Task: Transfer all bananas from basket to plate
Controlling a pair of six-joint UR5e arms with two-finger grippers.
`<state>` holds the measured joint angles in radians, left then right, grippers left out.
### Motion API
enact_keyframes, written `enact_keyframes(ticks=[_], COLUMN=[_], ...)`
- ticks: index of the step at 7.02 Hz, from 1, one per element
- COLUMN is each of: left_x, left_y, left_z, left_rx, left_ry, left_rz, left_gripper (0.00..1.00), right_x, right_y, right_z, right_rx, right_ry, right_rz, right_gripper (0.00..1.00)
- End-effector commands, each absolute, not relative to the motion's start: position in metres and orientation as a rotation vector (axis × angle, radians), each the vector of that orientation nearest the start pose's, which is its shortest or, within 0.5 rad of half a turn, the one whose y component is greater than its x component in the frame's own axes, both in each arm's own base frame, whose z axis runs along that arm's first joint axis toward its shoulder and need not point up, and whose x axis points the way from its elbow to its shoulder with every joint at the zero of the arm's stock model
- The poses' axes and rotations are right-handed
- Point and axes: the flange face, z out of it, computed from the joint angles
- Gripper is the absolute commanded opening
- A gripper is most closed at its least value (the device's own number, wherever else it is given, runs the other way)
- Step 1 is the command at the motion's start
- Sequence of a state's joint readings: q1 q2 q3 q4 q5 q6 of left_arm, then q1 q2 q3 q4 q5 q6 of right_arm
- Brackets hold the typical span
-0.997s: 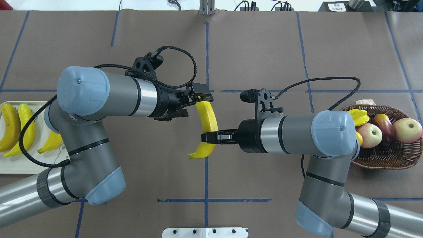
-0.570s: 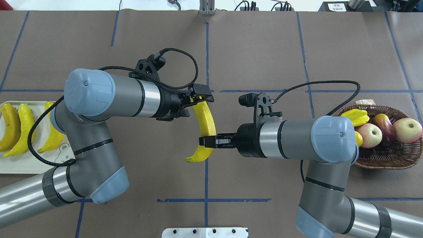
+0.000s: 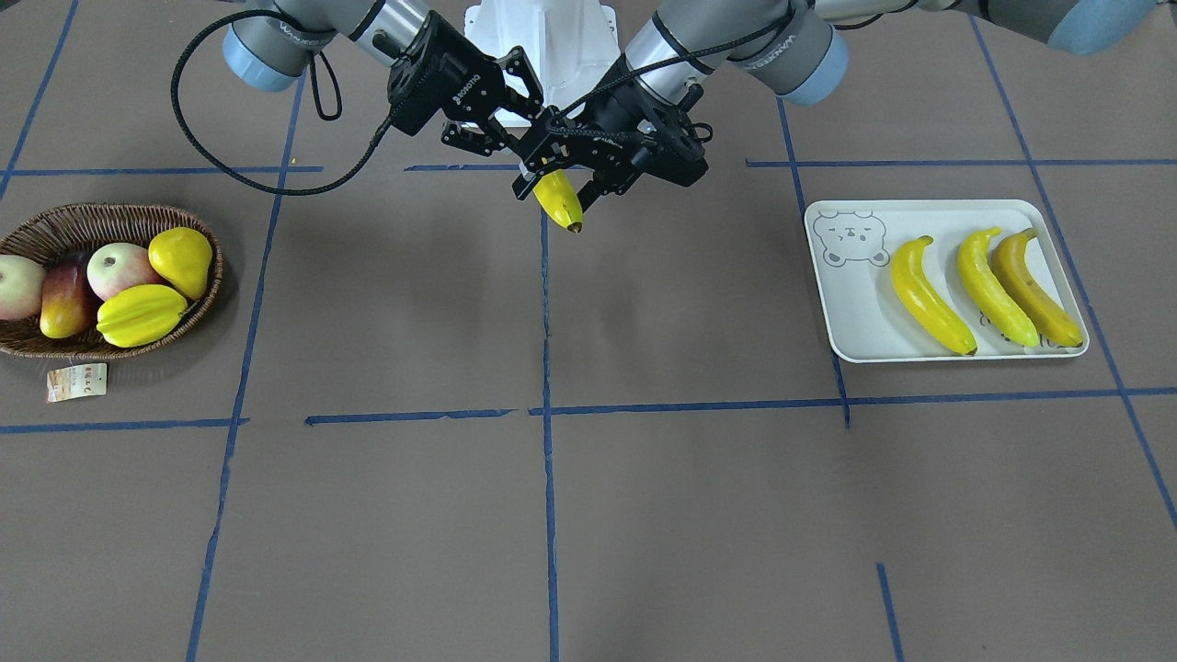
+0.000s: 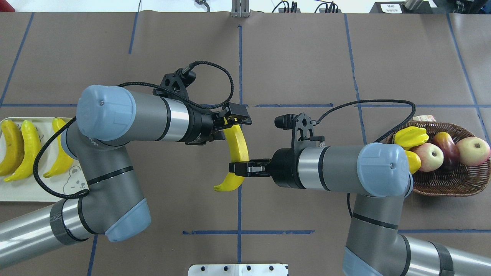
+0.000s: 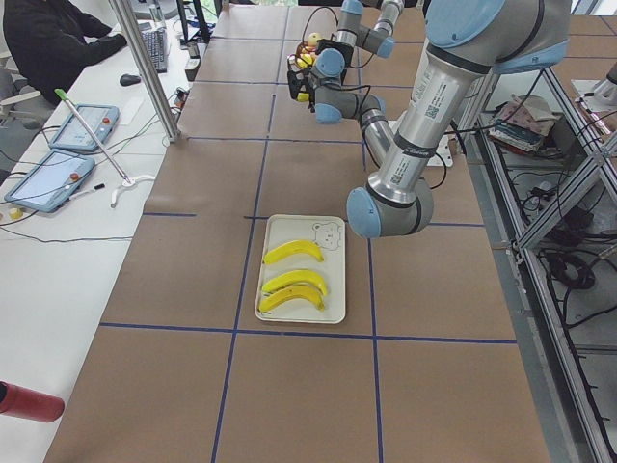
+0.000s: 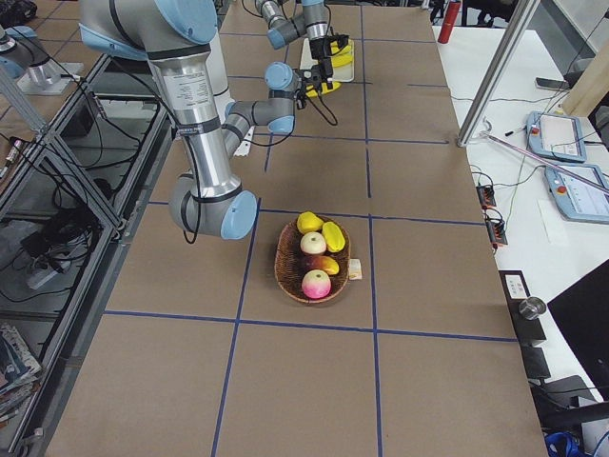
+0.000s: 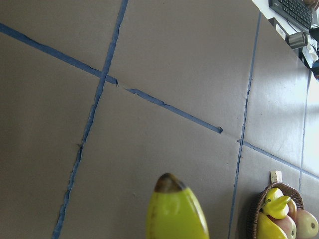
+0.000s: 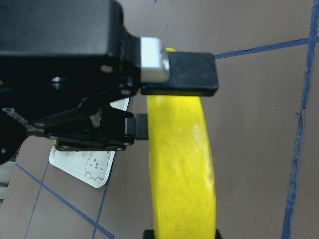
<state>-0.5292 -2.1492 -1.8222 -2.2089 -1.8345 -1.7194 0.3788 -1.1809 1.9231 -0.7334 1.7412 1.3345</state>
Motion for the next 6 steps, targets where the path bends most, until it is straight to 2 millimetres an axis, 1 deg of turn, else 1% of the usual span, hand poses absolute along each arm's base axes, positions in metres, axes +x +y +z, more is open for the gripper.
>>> enact_keyframes(ticks=[1, 2, 3, 4, 6], left_x=[0.471, 0.473, 0.477, 0.480, 0.480], left_y=[-0.388, -0.388, -0.385, -0.387, -0.387], left_z=[0.138, 0.141, 0.143, 0.146, 0.146], left_rx=[0.054, 0.051, 0.046, 0.048, 0.048], left_ry=[1.484, 1.479, 1.474, 1.466, 1.465], left_rz=[-0.342, -0.342, -0.336, -0.334, -0.334], left_gripper=[0.76, 0.54, 0.05, 0.00, 0.00], right_x=[-0.465, -0.463, -0.458, -0.455, -0.452], right_y=[-0.309, -0.309, -0.310, -0.308, -0.306], right_z=[0.190, 0.189, 0.187, 0.184, 0.182], right_rx=[0.352, 0.353, 0.358, 0.354, 0.352], right_ry=[-1.540, -1.543, -1.550, -1.534, -1.534], right_rz=[-0.020, -0.021, -0.022, -0.018, -0.020], right_gripper=[0.01, 0.01, 0.26, 0.99, 1.00])
